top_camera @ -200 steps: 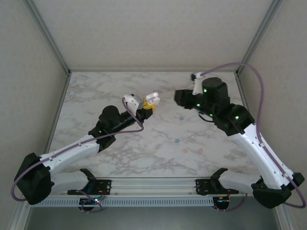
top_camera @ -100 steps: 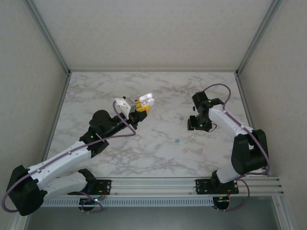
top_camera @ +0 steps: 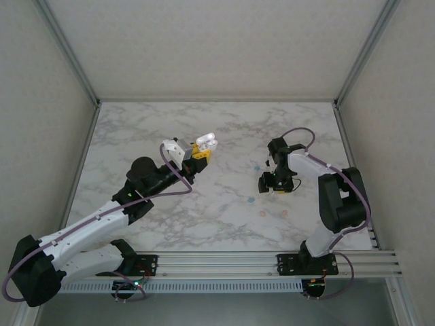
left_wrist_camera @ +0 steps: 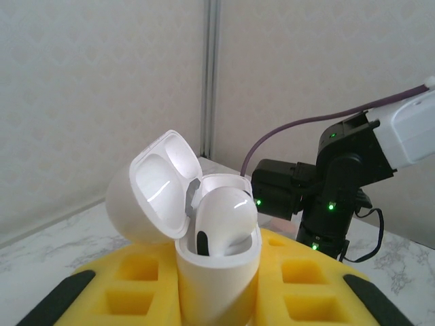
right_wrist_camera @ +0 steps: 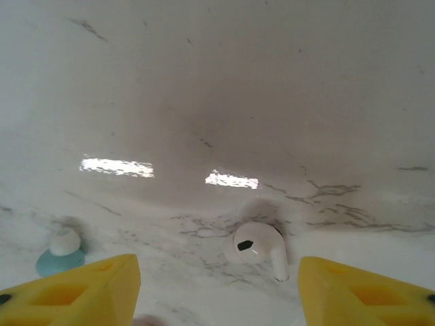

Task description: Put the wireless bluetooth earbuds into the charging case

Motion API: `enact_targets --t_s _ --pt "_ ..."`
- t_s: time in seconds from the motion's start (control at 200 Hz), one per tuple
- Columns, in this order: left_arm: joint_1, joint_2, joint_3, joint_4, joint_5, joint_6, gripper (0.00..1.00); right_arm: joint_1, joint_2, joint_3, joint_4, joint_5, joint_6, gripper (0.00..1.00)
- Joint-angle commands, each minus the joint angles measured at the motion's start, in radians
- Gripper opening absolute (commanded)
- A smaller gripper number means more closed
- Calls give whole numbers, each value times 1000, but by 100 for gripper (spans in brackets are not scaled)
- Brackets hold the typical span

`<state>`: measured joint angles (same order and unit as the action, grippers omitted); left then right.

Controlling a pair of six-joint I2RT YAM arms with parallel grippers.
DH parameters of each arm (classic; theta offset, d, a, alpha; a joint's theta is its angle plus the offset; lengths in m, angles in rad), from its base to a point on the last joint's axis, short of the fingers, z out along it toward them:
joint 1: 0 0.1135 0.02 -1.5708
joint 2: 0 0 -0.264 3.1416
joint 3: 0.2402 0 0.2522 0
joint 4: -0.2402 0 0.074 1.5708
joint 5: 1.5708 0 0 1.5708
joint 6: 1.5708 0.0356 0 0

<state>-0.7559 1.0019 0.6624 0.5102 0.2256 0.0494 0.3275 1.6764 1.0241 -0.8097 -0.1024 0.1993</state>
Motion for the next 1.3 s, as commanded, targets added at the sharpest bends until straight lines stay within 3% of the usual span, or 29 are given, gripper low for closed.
enact_targets --t_s 0.0,0.776,1.071,1.296 --pt "-6 -6 1 0 -13 0 11 -11 20 -18 27 -11 40 63" --pt "-6 26 16 9 -9 -4 11 -10 -33 -50 -30 -111 75 58" --pt "-6 38 26 8 0 -7 12 -10 -61 -10 -66 50 82 52" --pt "-6 41 31 8 1 -8 12 -8 18 21 -55 37 36 47"
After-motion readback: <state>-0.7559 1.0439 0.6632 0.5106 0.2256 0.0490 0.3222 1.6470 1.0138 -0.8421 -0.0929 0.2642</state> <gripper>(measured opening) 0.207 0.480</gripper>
